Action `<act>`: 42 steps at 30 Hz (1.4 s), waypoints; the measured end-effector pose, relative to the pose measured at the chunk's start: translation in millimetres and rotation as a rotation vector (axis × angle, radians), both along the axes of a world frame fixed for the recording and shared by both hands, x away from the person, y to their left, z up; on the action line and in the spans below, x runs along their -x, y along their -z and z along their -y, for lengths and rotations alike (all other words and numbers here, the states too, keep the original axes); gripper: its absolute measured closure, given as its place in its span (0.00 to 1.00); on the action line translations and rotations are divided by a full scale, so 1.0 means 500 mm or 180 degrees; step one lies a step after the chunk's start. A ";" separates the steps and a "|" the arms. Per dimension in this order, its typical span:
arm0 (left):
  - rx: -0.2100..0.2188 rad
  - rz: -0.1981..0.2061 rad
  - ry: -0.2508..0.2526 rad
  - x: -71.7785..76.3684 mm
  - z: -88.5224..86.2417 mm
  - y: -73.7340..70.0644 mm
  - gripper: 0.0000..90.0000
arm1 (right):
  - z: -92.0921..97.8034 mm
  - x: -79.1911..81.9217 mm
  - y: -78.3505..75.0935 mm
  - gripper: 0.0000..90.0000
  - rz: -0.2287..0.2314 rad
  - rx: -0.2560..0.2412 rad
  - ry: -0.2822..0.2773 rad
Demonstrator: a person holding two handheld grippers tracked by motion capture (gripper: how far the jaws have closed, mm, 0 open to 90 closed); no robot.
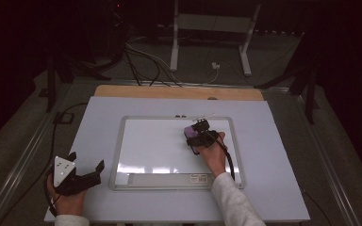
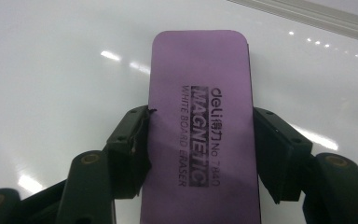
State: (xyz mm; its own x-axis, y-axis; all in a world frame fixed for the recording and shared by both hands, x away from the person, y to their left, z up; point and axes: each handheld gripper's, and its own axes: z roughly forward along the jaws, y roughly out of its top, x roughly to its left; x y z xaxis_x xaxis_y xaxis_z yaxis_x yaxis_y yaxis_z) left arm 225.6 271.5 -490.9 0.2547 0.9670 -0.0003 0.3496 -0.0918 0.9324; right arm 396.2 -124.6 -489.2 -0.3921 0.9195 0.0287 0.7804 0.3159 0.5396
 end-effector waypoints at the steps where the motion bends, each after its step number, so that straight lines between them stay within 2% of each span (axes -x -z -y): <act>1: -0.0008 -0.0003 0.0004 0.000 0.000 0.000 0.01 | 0.000 0.001 0.000 0.46 0.0004 0.0006 -0.0004; 5: 0.0000 0.0004 0.0003 0.001 0.000 -0.001 0.01 | 0.001 0.001 0.001 0.44 0.0012 0.0007 -0.0029; 10: 0.0005 -0.0008 0.0001 -0.001 0.000 0.001 0.01 | 0.001 0.002 0.010 0.31 -0.0011 0.0101 -0.0130; 12: -0.0008 -0.0013 0.0010 -0.001 0.000 0.002 0.01 | 0.000 0.008 0.005 0.29 0.0093 0.0110 -0.0130; 14: 0.0000 -0.0005 0.0001 0.000 0.000 0.001 0.01 | -0.003 0.018 -0.006 0.27 0.0272 0.0129 -0.0179; 16: 0.0004 0.0007 0.0000 0.001 -0.001 0.000 0.01 | -0.010 0.031 -0.016 0.28 0.0463 0.0180 -0.0294; 18: 0.0006 -0.0005 -0.0002 0.000 0.000 0.001 0.01 | -0.018 0.045 -0.023 0.31 0.0587 0.0236 -0.0427; 21: -0.0007 -0.0002 0.0008 0.000 0.002 0.000 0.01 | -0.027 0.056 -0.020 0.35 0.0618 0.0360 -0.0560; 25: -0.0003 0.0002 0.0009 0.001 0.001 0.000 0.01 | -0.029 0.057 -0.005 0.37 0.0558 0.0458 -0.0577; 29: 0.0001 0.0001 0.0001 0.000 0.000 0.000 0.01 | -0.032 0.060 -0.003 0.41 0.0628 0.0600 -0.0597; 37: 0.0004 0.0007 0.0005 0.001 0.000 -0.001 0.01 | -0.010 0.047 -0.002 0.38 0.0620 0.0599 -0.0451; 39: 0.0000 0.0004 0.0006 0.001 0.001 -0.001 0.01 | 0.000 0.040 -0.002 0.40 0.0582 0.0580 -0.0398; 42: -0.0001 0.0005 0.0005 0.001 0.001 0.000 0.01 | 0.011 0.035 -0.002 0.47 0.0579 0.0556 -0.0328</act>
State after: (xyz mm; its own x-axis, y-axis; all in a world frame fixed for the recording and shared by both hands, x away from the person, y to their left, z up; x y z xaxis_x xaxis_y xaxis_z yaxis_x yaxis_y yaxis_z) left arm 225.3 271.2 -490.7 0.2561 0.9667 0.0004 0.3480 -0.0925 0.9329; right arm 378.4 -130.0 -488.3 -0.4680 0.8593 -0.2063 0.6346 0.4893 0.5983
